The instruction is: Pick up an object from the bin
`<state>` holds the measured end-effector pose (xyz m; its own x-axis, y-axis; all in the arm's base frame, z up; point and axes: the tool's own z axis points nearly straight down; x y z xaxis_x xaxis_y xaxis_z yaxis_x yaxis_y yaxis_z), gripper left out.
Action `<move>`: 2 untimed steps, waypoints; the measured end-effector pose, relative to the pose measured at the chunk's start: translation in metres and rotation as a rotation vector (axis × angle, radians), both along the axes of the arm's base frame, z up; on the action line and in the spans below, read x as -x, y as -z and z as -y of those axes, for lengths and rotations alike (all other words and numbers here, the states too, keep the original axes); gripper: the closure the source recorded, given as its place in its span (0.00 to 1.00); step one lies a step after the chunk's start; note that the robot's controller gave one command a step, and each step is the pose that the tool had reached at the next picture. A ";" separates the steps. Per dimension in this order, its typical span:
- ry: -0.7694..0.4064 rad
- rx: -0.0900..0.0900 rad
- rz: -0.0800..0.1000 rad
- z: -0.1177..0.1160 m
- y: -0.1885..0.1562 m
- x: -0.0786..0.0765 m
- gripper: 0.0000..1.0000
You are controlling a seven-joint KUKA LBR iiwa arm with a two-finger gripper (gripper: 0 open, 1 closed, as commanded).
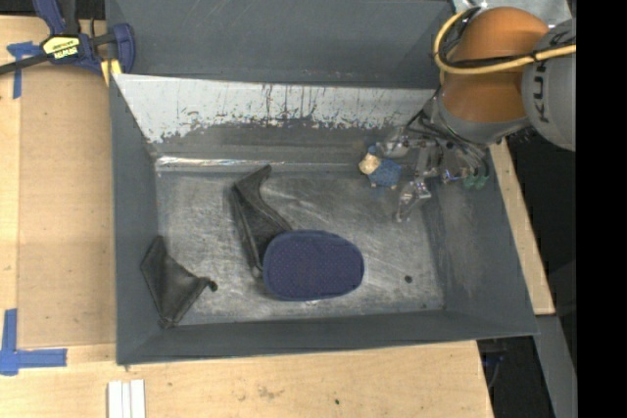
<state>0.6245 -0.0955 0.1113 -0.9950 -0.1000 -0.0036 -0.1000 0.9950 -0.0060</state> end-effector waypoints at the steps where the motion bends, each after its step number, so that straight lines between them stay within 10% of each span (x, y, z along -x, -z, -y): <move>1: 0.000 -0.002 0.019 -0.001 -0.001 -0.004 1.00; 2: -0.003 -0.008 -0.021 -0.004 0.007 0.005 0.00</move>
Offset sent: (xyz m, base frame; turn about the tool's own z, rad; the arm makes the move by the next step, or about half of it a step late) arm 0.0000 0.0000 0.0000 0.0000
